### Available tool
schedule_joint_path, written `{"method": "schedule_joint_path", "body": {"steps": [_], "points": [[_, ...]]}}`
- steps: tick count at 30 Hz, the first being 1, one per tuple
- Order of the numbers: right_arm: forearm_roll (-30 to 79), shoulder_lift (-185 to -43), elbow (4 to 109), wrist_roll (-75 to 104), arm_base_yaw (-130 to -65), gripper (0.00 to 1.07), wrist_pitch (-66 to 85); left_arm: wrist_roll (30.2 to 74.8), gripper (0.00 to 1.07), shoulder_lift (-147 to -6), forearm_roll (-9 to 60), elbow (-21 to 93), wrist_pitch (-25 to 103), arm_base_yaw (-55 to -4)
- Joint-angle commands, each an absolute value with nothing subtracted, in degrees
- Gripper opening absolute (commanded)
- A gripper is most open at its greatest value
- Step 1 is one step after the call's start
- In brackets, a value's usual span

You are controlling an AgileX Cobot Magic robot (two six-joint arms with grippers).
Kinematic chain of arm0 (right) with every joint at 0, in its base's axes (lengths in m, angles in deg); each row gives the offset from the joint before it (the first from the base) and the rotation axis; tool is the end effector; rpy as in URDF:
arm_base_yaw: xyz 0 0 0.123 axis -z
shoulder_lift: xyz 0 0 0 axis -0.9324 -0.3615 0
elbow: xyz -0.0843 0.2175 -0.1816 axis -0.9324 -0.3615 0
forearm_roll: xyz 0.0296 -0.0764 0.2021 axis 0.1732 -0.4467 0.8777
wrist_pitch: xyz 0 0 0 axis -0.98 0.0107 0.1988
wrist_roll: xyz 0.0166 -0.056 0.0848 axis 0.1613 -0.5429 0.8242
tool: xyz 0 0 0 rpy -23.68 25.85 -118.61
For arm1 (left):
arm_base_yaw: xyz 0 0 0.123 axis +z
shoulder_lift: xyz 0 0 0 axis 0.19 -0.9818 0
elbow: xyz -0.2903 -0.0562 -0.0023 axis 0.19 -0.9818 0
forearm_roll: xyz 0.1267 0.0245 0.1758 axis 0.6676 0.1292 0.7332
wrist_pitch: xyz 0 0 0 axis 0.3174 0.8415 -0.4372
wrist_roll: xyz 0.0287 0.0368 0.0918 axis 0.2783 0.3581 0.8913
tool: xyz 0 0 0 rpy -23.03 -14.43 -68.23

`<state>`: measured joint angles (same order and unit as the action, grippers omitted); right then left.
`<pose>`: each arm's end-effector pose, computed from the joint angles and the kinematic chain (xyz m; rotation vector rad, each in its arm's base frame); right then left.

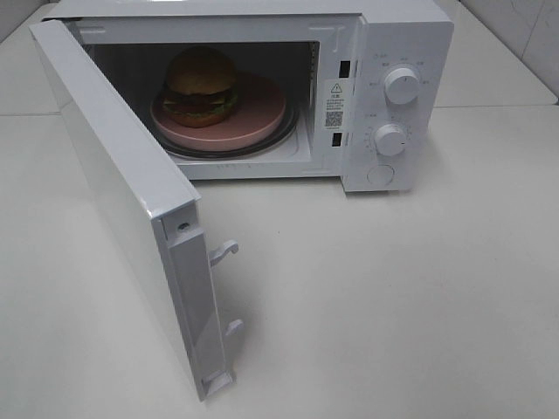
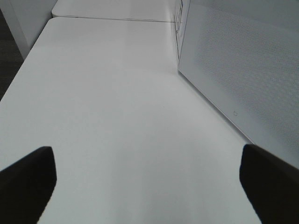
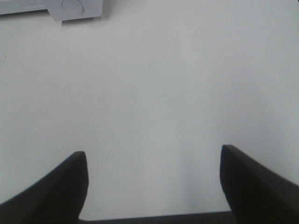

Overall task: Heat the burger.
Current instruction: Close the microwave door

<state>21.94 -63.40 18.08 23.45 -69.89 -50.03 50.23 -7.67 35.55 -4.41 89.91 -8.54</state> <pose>0.0130 -0.0036 0.2675 0.0563 2.2728 -0.0056 -0.0386 -0.0088 0.2583 -0.0105 2.0425 -0.0507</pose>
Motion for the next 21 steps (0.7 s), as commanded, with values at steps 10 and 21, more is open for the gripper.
{"method": "schedule_joint_path", "body": {"steps": [10, 21], "points": [[21.9, -50.6, 17.2, 22.4, -69.5, 0.76, -48.9, 50.2, 1.02, -7.4, 35.5, -4.7, 89.0, -8.7], [21.9, -43.5, 17.0, 22.0, -69.5, 0.76, -48.9, 50.2, 1.02, -7.3, 35.5, -4.7, 89.0, -8.7]]}}
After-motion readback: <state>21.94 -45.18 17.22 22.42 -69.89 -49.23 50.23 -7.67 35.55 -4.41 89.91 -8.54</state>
